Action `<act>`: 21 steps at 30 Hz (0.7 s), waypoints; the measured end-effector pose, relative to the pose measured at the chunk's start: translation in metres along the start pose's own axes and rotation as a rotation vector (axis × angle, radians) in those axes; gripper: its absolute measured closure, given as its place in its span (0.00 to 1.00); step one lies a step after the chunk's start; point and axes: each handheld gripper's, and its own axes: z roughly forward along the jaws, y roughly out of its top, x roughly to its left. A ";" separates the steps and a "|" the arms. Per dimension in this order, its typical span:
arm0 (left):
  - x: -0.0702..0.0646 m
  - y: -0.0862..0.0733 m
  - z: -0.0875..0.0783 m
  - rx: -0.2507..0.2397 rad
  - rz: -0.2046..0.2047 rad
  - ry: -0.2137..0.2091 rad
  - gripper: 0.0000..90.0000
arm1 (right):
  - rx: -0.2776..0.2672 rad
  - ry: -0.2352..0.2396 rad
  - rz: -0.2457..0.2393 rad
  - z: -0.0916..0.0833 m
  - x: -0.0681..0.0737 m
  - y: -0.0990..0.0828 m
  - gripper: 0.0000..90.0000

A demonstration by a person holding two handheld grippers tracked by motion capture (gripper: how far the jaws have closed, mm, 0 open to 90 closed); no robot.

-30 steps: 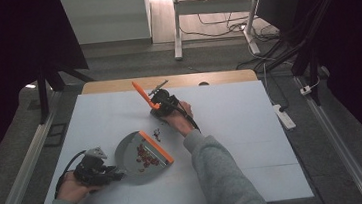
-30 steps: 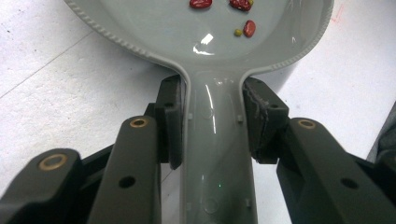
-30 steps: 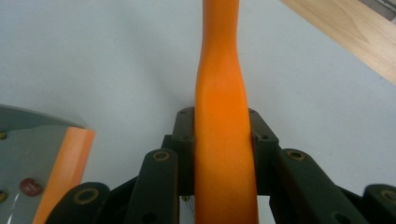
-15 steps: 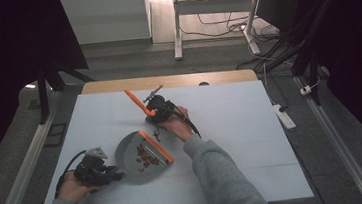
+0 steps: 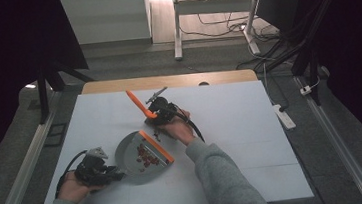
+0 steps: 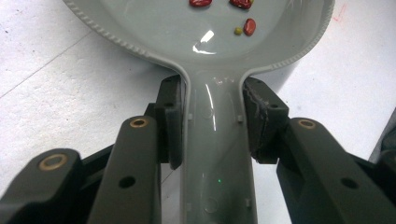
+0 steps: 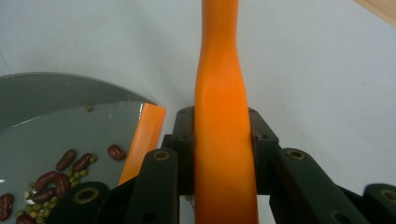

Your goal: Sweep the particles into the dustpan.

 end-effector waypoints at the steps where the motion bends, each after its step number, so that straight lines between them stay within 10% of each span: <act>1: 0.000 0.000 0.000 0.000 0.000 0.000 0.68 | 0.001 0.001 -0.002 0.000 0.000 0.000 0.79; 21: 0.000 0.001 0.000 0.002 0.002 0.001 0.68 | 0.013 0.045 -0.039 0.002 0.024 0.000 0.79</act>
